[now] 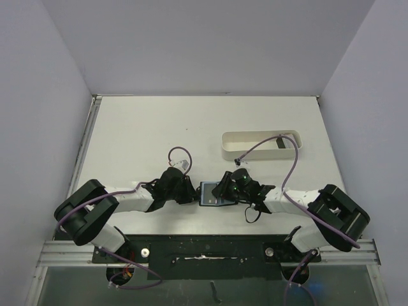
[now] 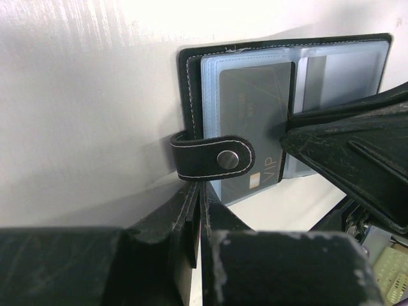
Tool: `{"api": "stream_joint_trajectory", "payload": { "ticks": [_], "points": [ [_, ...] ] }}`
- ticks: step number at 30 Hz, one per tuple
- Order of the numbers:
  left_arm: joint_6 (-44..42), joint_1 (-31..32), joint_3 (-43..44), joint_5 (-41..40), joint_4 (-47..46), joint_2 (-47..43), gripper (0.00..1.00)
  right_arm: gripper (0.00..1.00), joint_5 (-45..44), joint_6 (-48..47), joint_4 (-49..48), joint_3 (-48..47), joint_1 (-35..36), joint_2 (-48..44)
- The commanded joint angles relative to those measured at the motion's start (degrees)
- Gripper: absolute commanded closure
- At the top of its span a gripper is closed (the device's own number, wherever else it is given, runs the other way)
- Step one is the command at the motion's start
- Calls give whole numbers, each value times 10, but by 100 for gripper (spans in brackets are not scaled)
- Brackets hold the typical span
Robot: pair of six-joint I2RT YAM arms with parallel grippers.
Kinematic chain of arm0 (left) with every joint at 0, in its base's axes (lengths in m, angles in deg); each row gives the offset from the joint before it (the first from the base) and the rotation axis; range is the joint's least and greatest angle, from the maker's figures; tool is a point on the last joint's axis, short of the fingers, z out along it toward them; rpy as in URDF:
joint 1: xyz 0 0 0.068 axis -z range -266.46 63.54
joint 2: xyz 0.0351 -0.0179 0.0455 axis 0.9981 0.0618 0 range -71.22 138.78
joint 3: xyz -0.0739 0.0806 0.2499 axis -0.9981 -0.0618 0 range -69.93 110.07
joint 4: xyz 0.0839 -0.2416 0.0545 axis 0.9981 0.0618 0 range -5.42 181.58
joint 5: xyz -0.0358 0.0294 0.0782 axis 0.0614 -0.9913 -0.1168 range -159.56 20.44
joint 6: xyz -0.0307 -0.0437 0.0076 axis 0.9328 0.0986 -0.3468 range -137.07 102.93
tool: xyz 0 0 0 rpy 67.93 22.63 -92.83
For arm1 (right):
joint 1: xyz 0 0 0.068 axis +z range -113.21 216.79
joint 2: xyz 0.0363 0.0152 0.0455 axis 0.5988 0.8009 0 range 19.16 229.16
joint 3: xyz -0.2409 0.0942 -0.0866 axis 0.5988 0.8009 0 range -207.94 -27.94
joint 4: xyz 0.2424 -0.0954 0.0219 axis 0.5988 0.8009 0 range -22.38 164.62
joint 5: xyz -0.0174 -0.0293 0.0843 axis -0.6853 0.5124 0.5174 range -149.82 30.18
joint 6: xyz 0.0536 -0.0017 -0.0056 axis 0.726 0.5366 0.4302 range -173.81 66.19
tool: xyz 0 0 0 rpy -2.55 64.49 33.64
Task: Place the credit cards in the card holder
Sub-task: Insert the credit card into the card holder, then pick up the credit card from the storage box.
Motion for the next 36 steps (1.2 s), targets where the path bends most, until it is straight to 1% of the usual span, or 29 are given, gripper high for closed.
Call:
{"api": "stream_joint_trajectory", "payload": {
  "ticks": [1,4,6,10,13,15,18,19,20,22,26,30,33,36],
  "points": [
    [-9,6,-6,-3,33,2,97,72,10,11,-14,-9,3,-13],
    [-11,6,-7,-3,40,-15,94,66,-8,-16,49,-27,-3,-36],
    [-14,5,-1,-5,57,-34,88,64,-24,-41,110,-45,-9,-56],
    [-21,4,10,-13,79,-70,77,60,-44,-92,189,-86,-22,-99],
    [-27,1,21,-14,95,-92,69,56,-67,-140,250,-136,-35,-121],
    [-32,1,26,-12,99,-103,64,54,-91,-172,293,-174,-52,-122],
    [-40,1,32,-2,99,-118,59,54,-125,-226,348,-229,-95,-113],
    [-43,1,34,2,102,-122,54,54,-140,-243,363,-249,-106,-108],
    [-47,1,37,6,105,-128,44,53,-160,-262,379,-276,-116,-101],
    [-55,1,43,12,115,-140,38,53,-191,-296,404,-311,-141,-83],
    [-73,1,56,16,143,-163,32,53,-221,-354,424,-370,-211,-44],
    [-86,-3,70,20,174,-179,32,53,-253,-407,433,-412,-257,13],
    [-96,-5,72,22,191,-192,32,53,-296,-443,436,-438,-288,52],
    [-101,-7,70,20,200,-206,32,53,-294,-478,413,-446,-321,86]
  ]
}}
